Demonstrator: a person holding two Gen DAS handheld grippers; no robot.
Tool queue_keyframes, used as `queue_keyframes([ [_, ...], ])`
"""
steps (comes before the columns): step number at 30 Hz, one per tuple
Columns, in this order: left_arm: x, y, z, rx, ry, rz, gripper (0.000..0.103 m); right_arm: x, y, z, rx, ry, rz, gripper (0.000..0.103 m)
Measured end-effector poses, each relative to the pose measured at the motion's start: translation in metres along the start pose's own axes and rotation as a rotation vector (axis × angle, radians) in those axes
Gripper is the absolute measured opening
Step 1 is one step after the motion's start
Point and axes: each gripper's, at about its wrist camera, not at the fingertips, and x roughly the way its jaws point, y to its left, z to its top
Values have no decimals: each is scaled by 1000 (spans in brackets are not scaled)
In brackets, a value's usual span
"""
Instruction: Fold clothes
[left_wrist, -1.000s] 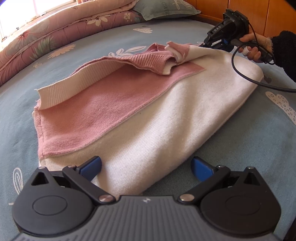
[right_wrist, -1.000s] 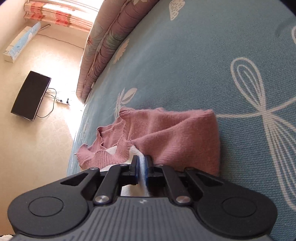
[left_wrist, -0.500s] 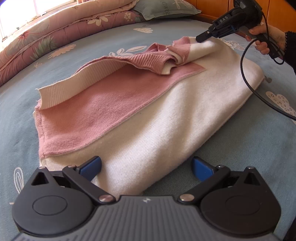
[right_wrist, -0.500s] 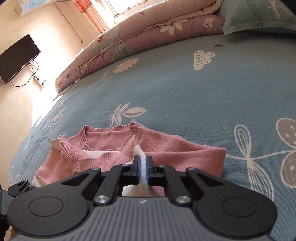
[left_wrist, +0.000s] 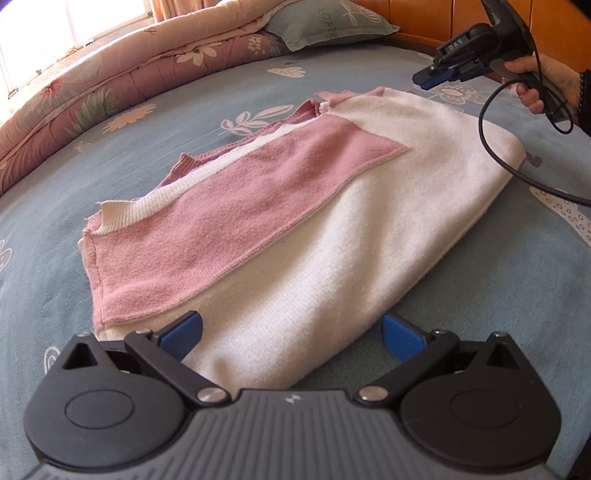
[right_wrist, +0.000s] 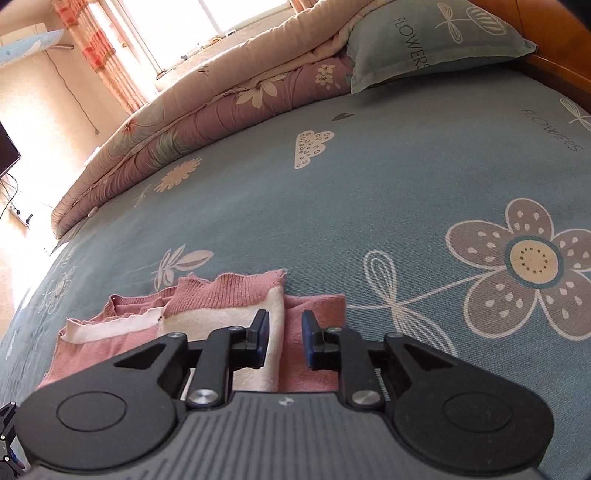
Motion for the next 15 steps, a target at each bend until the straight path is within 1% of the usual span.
queue_keyframes([
  [1,-1,2,2,-6,-8,2,102,-5,6,-4,-13,-4,24,42],
  [2,-2,5,4,-14,-15,2,102,-10,13,-9,-30,1,57,48],
  [4,0,9,4,-38,-19,-5,102,-18,26,-23,-49,32,128,50],
  [6,1,13,1,-56,-17,-11,102,-20,30,-42,-36,90,165,50],
  [7,-1,13,-1,-60,-13,-11,102,-20,30,-53,-42,119,149,50],
  [9,-4,14,-6,-66,-5,-11,102,-22,31,-79,-72,174,81,49],
  [10,-5,14,-8,-70,-1,-10,102,-26,30,-90,-77,181,71,49],
  [12,-8,14,-13,-77,7,-10,102,-42,29,-102,-56,166,76,49],
  [15,-13,15,-21,-87,19,-10,102,-64,29,-97,-51,104,78,49],
])
